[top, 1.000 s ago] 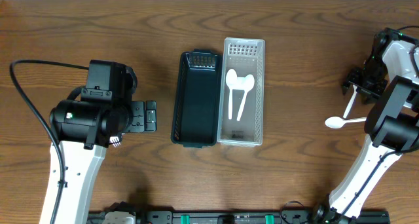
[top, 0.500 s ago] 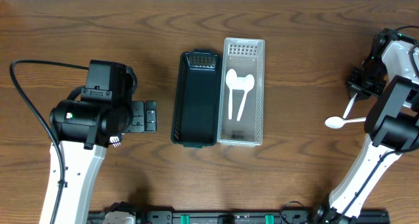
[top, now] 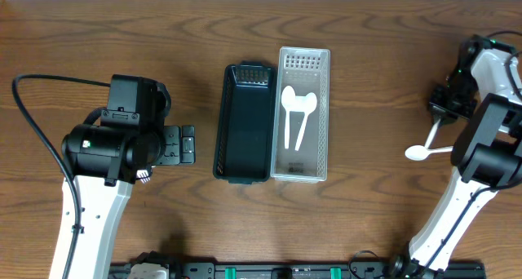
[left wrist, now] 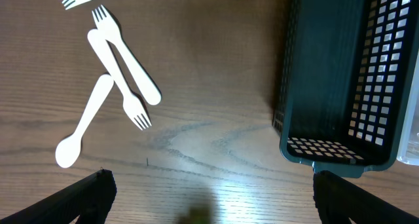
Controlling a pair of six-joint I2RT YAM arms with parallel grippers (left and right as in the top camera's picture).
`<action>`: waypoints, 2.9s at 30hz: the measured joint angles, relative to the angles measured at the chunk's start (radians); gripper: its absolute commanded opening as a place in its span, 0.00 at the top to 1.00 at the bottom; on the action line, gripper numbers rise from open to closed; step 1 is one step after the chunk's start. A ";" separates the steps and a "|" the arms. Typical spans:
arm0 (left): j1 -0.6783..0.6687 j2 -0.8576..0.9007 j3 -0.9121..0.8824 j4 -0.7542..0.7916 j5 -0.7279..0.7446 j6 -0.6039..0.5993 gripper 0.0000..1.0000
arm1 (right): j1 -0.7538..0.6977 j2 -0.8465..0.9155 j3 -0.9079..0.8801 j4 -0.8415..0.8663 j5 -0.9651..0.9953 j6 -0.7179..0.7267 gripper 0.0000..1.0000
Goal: Pack container
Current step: 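Move the right gripper back and grasp a third white spoon, then drop the third spoon into the white basket, then move the right gripper to the last white spoon and grasp it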
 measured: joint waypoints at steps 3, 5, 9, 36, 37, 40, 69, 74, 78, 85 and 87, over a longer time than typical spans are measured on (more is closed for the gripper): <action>0.000 0.000 0.000 0.000 0.000 0.000 0.02 | 0.050 -0.068 0.002 0.000 -0.001 0.000 0.99; 0.000 0.000 0.000 0.000 0.000 0.000 0.02 | 0.104 -0.154 0.009 0.001 -0.010 0.001 0.99; 0.000 0.000 0.000 0.002 0.000 0.000 0.02 | 0.254 -0.355 0.040 0.016 -0.032 0.023 0.98; 0.000 0.000 0.000 0.003 0.000 0.000 0.02 | 0.823 -0.129 0.037 0.084 -0.075 0.352 0.56; 0.000 0.000 0.000 0.002 0.000 0.000 0.02 | 0.822 -0.132 0.040 0.085 -0.073 0.336 0.56; 0.000 0.000 0.000 0.002 0.000 0.000 0.02 | 0.808 -0.148 0.048 0.068 -0.067 0.304 0.57; 0.000 0.000 0.000 0.002 0.000 0.000 0.02 | -0.053 -0.564 -0.320 0.008 0.108 0.948 0.08; 0.000 0.000 0.000 0.001 0.000 0.000 0.02 | -0.093 -0.557 -0.508 0.195 0.078 0.920 0.12; 0.000 0.000 0.000 0.000 0.000 0.000 0.02 | -0.094 -0.557 -0.626 0.312 0.052 0.895 0.19; 0.000 0.000 0.000 -0.001 0.000 0.000 0.02 | -0.094 -0.557 -0.733 0.423 0.010 0.879 0.23; 0.000 0.000 0.000 -0.001 0.000 0.000 0.02 | -0.094 -0.557 -0.736 0.434 0.006 0.879 0.23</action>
